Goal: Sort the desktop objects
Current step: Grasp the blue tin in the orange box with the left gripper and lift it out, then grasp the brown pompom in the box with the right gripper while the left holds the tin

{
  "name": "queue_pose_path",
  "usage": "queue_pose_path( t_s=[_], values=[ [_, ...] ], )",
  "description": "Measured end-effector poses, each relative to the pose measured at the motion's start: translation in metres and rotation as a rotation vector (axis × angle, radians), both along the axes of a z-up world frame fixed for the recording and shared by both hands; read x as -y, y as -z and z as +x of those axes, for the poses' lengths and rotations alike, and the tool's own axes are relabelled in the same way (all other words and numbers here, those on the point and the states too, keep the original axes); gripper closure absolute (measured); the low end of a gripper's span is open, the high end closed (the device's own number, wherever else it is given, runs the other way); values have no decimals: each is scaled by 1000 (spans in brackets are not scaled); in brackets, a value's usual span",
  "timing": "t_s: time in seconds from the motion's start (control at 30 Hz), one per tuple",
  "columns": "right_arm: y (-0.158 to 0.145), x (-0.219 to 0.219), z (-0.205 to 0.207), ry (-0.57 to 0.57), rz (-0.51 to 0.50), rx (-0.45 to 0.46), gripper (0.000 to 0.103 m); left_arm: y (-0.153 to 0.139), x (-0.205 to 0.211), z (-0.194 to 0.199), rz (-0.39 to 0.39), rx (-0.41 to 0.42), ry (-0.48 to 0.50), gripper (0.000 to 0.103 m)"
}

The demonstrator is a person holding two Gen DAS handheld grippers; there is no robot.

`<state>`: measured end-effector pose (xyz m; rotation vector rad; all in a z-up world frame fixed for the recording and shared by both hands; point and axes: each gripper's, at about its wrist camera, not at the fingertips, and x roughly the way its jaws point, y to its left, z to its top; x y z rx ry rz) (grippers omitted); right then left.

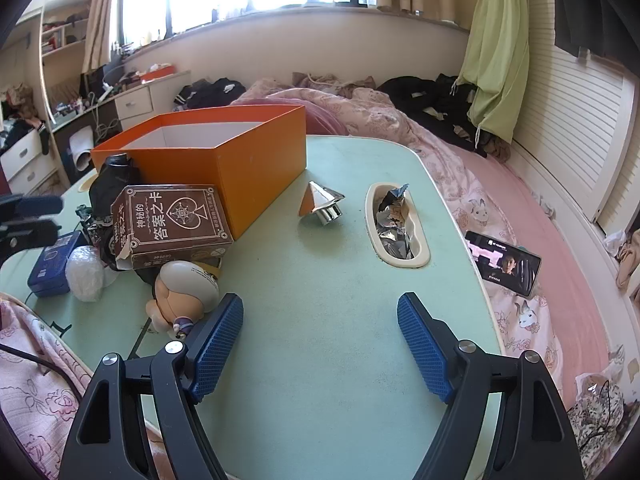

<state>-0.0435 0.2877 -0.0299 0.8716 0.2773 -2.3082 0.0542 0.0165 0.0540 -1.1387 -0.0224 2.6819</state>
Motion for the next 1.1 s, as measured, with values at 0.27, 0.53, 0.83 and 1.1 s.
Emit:
queue_pose_path(
  t_s=[0.27,0.53,0.83,1.1],
  values=[
    [-23,-2,-1,-21,-85,19,24,26,23,24,-4,64,-34,21],
    [-135,27,-28,-100,-120,-38,65,42,-4,16,-93,45,0,19],
    [-108,169,-84,-423,443,259,85,42,-14,4,-84,39,18,19],
    [-54,221,-87,-435,814,297,67,44,-13,7,-80,29,18,18]
  ],
)
